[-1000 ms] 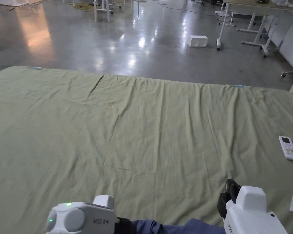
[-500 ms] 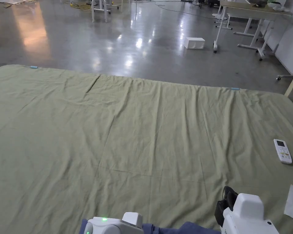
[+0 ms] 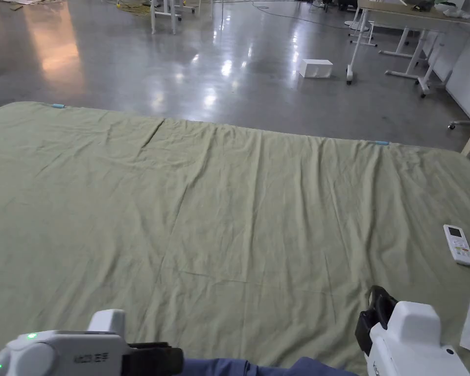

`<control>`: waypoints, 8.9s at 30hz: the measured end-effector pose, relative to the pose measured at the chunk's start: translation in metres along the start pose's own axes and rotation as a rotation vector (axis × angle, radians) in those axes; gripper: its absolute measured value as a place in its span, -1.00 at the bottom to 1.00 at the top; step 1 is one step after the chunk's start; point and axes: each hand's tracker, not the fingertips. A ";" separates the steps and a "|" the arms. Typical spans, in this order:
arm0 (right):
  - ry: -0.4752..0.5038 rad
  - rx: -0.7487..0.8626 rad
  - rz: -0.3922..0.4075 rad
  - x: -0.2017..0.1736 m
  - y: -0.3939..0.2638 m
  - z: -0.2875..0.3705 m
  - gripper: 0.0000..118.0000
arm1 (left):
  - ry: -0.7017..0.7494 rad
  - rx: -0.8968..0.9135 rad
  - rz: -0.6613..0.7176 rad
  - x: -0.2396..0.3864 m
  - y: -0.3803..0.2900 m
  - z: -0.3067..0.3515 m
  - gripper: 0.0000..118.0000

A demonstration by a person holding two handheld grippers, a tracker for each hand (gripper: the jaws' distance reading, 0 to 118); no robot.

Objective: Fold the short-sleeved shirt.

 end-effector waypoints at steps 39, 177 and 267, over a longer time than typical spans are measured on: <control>0.001 -0.039 0.016 -0.019 0.000 -0.001 -1.00 | -0.341 -0.056 0.230 -0.095 -0.005 -0.008 -0.81; 0.088 -0.354 0.115 -0.102 -0.146 0.006 -1.00 | 0.423 0.593 -0.358 0.036 -0.029 0.055 -0.90; 0.022 0.019 0.083 -0.049 0.045 -0.030 -1.00 | 0.845 -0.022 -0.001 -0.271 0.145 0.228 0.01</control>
